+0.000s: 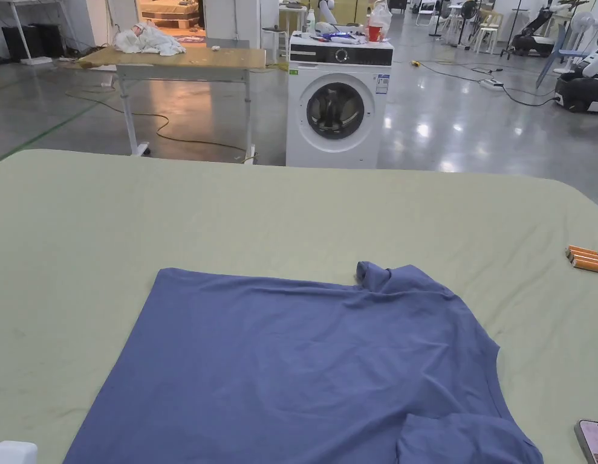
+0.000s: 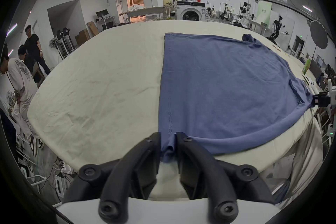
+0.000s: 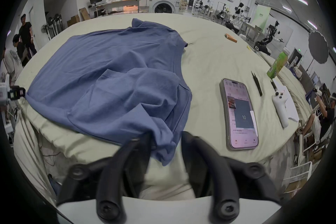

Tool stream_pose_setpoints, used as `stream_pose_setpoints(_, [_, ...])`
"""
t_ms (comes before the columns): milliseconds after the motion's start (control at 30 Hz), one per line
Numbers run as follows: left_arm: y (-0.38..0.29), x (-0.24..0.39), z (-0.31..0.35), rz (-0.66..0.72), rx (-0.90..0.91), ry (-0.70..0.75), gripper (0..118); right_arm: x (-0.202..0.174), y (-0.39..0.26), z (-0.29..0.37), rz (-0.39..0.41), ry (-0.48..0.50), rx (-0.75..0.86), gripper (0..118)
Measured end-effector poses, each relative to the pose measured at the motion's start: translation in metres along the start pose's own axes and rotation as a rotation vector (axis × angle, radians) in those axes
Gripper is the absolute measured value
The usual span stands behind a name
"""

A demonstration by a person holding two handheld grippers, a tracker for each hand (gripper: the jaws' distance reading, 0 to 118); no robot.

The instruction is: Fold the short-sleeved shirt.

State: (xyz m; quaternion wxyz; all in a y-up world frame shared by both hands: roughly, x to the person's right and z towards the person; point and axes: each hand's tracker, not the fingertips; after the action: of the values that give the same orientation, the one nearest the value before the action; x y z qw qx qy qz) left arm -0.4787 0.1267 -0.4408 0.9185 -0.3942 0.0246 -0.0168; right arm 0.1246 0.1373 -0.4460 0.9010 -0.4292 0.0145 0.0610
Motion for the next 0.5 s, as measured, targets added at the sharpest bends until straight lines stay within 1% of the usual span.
stream_pose_setpoints(33, [0.0, 0.001, 0.001, -0.002, 0.002, 0.016, 26, -0.001, 0.002, 0.005, -0.003, 0.0, 0.003, 57])
stream_pose_setpoints(100, [0.005, 0.001, 0.004, -0.003, 0.018, 0.016, 33, -0.006, 0.01, 0.02, 0.006, 0.001, 0.058, 63])
stream_pose_setpoints(133, [0.007, 0.004, 0.008, -0.001, 0.029, 0.014, 39, -0.009, 0.014, 0.025, 0.016, -0.008, 0.084, 64])
stream_pose_setpoints(167, [0.013, 0.006, 0.01, 0.002, 0.044, 0.018, 43, -0.013, 0.02, 0.03, 0.026, -0.023, 0.11, 66])
stream_pose_setpoints(267, [0.03, 0.019, 0.017, -0.003, 0.137, 0.024, 44, -0.026, 0.037, 0.035, 0.018, -0.033, 0.222, 67])
stream_pose_setpoints(367, [0.05, 0.033, 0.019, -0.007, 0.226, -0.009, 44, -0.042, 0.058, 0.029, -0.027, -0.048, 0.287, 66])
stream_pose_setpoints(433, [0.065, 0.046, 0.021, -0.01, 0.29, -0.026, 44, -0.053, 0.071, 0.026, -0.056, -0.028, 0.388, 66])
stream_pose_setpoints(500, [0.082, 0.06, 0.024, -0.011, 0.373, -0.041, 44, -0.068, 0.089, 0.024, -0.087, -0.037, 0.477, 66])
